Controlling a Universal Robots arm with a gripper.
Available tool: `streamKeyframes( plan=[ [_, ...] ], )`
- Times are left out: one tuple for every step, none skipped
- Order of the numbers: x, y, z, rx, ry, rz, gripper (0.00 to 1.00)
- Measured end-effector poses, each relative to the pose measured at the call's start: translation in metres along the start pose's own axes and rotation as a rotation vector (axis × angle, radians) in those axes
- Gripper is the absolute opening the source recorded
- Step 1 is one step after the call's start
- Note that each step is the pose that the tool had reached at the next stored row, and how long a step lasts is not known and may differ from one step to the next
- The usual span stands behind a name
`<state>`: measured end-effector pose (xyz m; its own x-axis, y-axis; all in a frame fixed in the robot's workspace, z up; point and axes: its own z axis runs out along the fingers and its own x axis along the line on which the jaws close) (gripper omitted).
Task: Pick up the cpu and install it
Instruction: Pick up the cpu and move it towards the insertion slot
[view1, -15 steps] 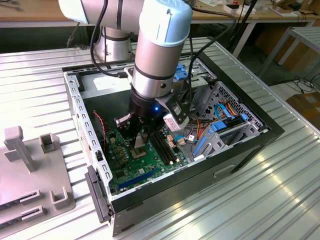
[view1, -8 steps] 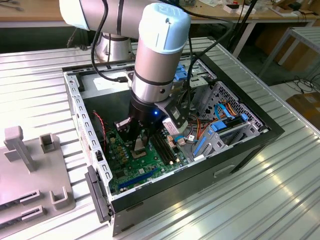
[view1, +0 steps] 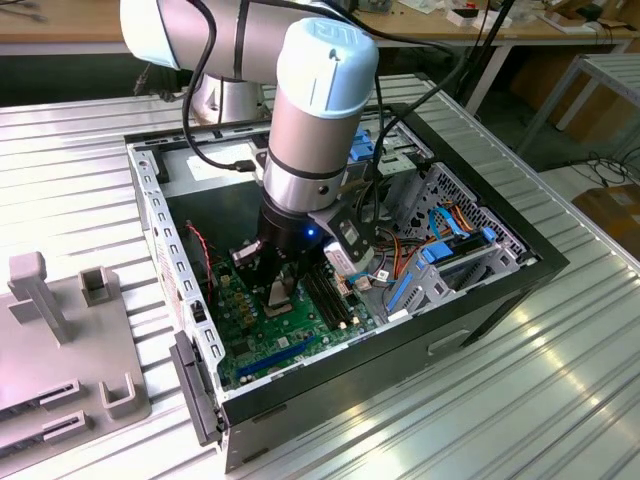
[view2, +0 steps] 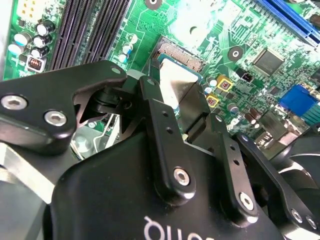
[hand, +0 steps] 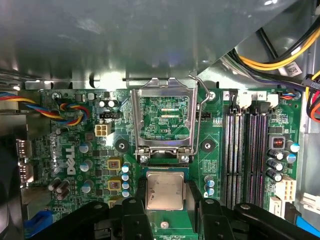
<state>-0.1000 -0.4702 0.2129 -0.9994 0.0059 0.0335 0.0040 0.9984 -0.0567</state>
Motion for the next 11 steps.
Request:
streamKeyframes(
  plan=[
    [0.0000, -0.0006, 0.0004, 0.0000, -0.0006, 0.000, 0.42],
    [0.0000, -0.0010, 0.0010, 0.0000, -0.0012, 0.000, 0.42],
    [0.0001, -0.0011, 0.0015, 0.0000, -0.0012, 0.000, 0.42],
    [0.0001, -0.0012, 0.0026, 0.0001, -0.0012, 0.000, 0.42],
    [0.0001, -0.0012, 0.0033, 0.0001, -0.0012, 0.000, 0.42],
    [0.0001, -0.0014, 0.0042, 0.0000, -0.0012, 0.000, 0.42],
    [0.0002, -0.0019, 0.0051, -0.0005, -0.0013, 0.000, 0.42],
    [0.0003, -0.0022, 0.0058, -0.0010, -0.0013, 0.000, 0.42],
    [0.0005, -0.0024, 0.0066, -0.0020, -0.0018, -0.002, 0.42],
    [0.0008, -0.0032, 0.0067, -0.0020, -0.0021, -0.004, 0.42],
    [0.0008, -0.0039, 0.0068, -0.0022, -0.0023, -0.005, 0.42]
  ],
)
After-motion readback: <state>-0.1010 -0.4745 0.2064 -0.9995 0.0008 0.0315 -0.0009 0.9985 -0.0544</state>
